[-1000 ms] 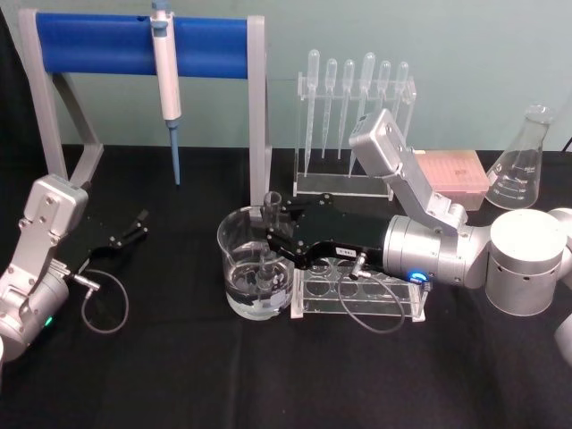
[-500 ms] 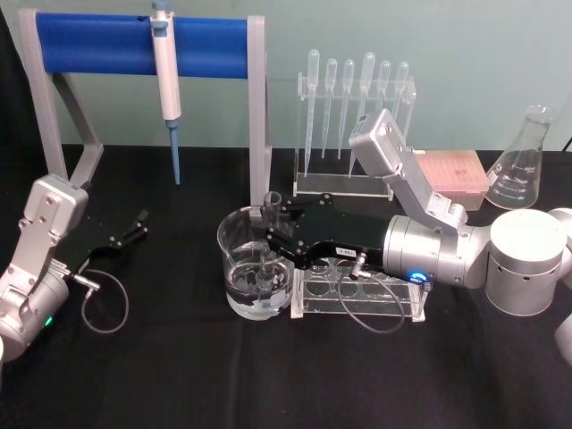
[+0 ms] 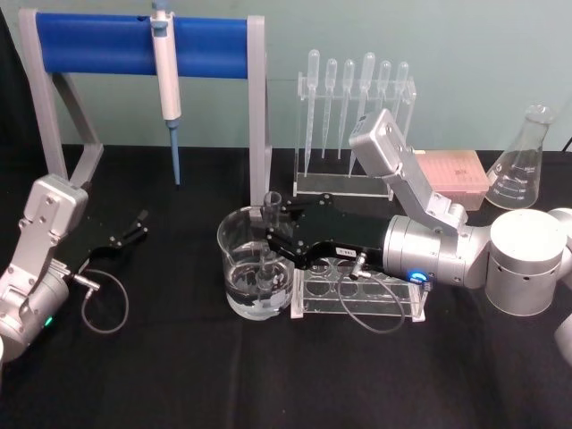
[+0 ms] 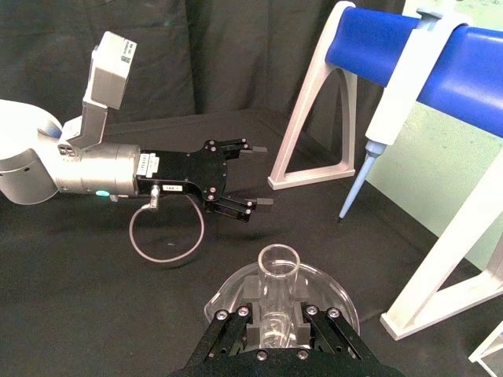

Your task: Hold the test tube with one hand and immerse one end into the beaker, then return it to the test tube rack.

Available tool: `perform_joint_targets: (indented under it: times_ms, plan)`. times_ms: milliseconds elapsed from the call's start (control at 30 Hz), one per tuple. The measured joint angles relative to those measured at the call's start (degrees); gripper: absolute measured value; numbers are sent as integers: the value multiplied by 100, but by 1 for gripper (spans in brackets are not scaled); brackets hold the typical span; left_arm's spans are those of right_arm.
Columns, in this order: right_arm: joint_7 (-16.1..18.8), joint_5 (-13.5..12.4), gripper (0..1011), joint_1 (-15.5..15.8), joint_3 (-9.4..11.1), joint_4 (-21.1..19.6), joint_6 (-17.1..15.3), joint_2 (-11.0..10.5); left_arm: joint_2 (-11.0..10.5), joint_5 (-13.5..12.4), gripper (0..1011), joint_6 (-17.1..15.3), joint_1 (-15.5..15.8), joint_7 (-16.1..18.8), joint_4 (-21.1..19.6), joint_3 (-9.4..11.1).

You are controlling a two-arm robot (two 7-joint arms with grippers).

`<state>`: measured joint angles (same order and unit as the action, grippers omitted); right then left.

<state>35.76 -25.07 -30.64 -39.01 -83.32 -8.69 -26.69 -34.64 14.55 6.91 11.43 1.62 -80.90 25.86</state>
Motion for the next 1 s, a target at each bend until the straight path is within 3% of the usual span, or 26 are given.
perform_joint_targets:
  times_ms: [1000]
  plan:
    - [0, 0, 225, 0, 0, 0, 0, 0, 0, 0, 1000, 0, 0, 0, 0, 0]
